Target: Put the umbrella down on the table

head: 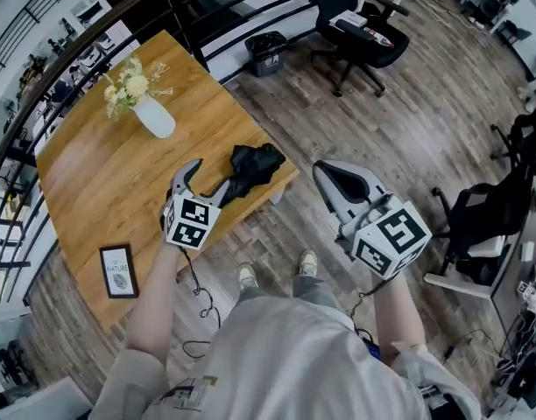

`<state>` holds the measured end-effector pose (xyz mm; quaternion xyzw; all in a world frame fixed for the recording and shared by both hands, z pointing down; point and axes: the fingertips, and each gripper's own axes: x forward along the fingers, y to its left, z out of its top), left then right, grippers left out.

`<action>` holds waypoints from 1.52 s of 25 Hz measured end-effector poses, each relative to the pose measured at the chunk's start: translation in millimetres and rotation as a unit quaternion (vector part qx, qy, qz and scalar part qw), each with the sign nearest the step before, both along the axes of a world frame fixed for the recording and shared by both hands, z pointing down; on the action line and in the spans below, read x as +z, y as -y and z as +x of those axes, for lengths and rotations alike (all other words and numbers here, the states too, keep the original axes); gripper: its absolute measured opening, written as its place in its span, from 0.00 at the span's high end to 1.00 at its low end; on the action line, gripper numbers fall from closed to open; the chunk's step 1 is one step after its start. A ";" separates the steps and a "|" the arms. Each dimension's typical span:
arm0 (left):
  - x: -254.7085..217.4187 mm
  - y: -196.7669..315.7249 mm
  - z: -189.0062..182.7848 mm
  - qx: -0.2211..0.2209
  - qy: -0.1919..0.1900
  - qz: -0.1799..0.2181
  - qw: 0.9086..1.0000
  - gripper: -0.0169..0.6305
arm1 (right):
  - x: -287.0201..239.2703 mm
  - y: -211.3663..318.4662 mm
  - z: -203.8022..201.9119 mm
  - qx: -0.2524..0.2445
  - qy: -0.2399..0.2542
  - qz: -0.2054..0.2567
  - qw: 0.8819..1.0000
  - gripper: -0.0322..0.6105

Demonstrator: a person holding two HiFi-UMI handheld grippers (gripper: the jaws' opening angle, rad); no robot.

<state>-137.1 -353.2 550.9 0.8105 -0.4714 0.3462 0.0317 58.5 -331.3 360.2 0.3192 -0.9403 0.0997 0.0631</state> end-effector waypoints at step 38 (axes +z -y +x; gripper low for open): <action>-271.9 -133.8 -4.9 -0.048 -0.124 0.228 0.965 0.94 | -128.7 -100.1 -29.0 0.008 0.049 0.154 0.987 0.91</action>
